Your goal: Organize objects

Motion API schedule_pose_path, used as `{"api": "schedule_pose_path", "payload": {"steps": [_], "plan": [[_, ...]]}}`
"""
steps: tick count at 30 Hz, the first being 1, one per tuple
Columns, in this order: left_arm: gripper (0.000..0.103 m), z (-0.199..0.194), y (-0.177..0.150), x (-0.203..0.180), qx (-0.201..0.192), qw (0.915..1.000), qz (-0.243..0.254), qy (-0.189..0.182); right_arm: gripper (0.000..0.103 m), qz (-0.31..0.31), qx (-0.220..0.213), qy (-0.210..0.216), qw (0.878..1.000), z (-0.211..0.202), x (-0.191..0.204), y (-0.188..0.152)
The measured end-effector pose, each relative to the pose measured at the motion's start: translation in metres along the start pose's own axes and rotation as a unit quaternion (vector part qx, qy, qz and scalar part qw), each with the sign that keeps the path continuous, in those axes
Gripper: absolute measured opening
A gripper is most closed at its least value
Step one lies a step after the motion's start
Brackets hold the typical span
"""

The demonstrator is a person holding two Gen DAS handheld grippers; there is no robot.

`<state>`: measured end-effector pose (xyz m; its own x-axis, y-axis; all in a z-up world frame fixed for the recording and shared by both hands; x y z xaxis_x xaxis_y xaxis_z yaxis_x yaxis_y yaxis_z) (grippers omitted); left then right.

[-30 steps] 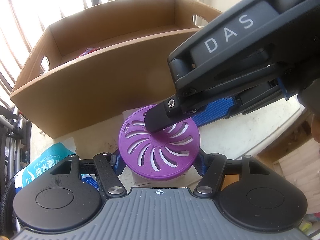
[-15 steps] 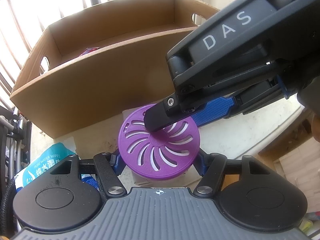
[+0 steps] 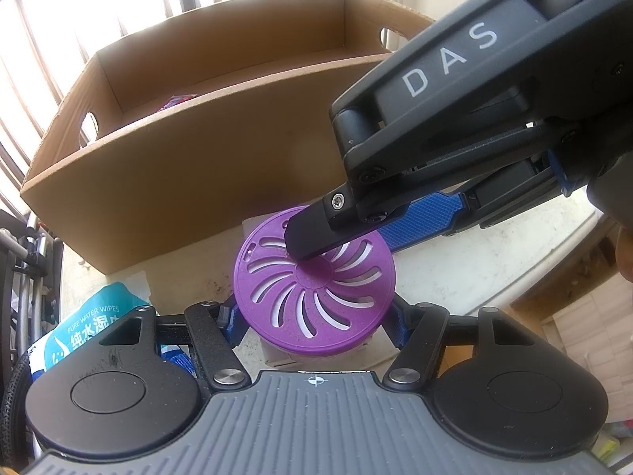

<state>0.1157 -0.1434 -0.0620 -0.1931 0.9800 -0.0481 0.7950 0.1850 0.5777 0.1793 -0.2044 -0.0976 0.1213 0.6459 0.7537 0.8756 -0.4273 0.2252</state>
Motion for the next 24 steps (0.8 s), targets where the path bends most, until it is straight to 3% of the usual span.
{"api": "schedule_pose_path", "payload": {"steps": [24], "plan": [[0.065,-0.0058,-0.0019,-0.0008,0.000,1.0000,0.003,-0.002,0.044,0.000,0.000,0.000,1.000,-0.0003,0.0005,-0.0004]]}}
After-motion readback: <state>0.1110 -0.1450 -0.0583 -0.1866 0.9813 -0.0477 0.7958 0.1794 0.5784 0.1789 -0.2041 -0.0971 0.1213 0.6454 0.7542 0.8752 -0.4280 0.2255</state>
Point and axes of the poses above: each gripper's, at about its wrist camera, not at the fingertips, and z roughly the way its jaws point, x to its left, y to its top, the point moved 8 cm from there along z, roughly the way its jaws point, and after that the axes turned 6 degrees about y, right-handed, at the moved point
